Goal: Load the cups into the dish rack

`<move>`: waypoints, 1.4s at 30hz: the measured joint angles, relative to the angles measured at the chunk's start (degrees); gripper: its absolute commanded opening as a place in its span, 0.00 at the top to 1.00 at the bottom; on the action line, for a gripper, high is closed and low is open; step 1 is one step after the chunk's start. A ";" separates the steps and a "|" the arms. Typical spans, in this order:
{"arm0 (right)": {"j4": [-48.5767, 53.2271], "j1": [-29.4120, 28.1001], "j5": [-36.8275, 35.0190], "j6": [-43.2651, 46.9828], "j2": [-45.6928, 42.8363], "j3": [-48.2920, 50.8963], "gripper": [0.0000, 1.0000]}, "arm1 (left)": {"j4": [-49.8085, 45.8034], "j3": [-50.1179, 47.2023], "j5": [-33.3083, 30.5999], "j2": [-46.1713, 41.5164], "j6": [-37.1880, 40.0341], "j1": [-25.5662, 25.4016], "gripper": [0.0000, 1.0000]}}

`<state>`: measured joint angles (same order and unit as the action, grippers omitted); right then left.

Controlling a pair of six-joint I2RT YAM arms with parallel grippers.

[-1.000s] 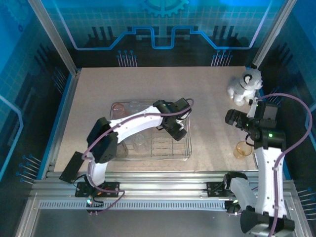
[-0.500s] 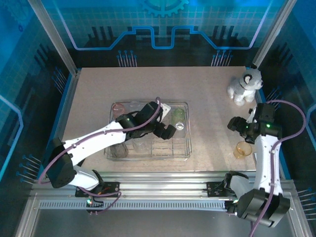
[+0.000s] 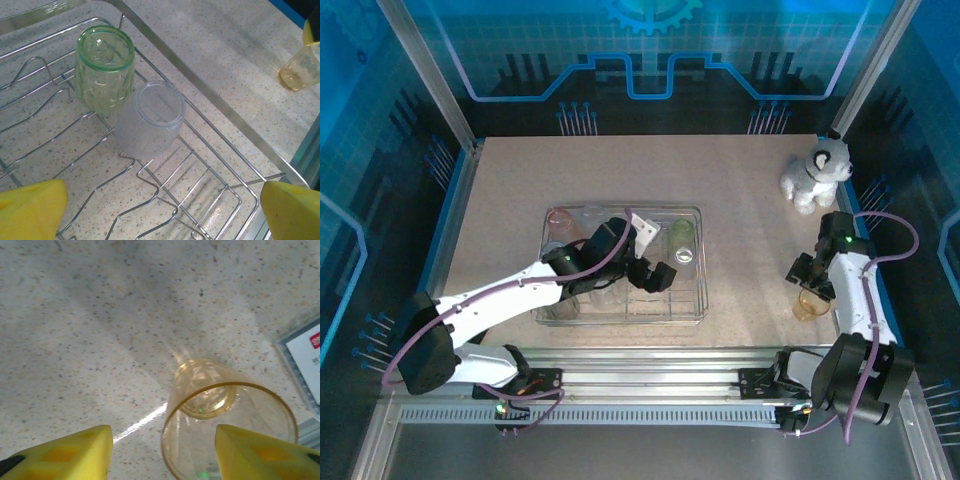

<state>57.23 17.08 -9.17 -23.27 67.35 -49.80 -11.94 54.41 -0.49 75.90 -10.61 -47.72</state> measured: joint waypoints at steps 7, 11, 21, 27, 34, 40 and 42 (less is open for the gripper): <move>-0.02 -1.73 -2.89 -1.51 5.40 0.00 0.57 | 0.79 -0.28 0.42 -0.26 0.17 0.00 0.01; -1.66 -2.64 -2.82 -2.19 7.45 0.98 0.63 | 0.79 -0.28 0.42 -0.26 0.22 0.00 0.01; -5.11 -3.58 -2.34 -2.49 9.88 3.10 0.95 | 0.85 -0.28 0.44 -0.26 0.61 0.00 0.01; -5.62 -4.72 -0.81 -2.62 7.30 2.49 1.00 | 5.38 -2.64 3.91 -0.57 0.04 0.83 0.01; -7.52 -5.95 8.07 -2.38 -1.05 -2.86 1.00 | 16.26 -6.23 15.02 -1.79 -6.36 5.49 0.01; -12.09 -6.21 22.82 -2.23 -6.23 -5.84 1.00 | 27.02 -6.36 22.99 -1.57 -14.25 6.82 0.01; -13.62 -6.21 27.76 -2.32 -7.41 -6.86 1.00 | 30.82 -6.36 24.87 -0.92 -17.42 7.08 0.01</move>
<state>43.62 10.87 18.59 -25.58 59.94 -56.66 18.87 48.05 24.38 74.98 -28.03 -40.64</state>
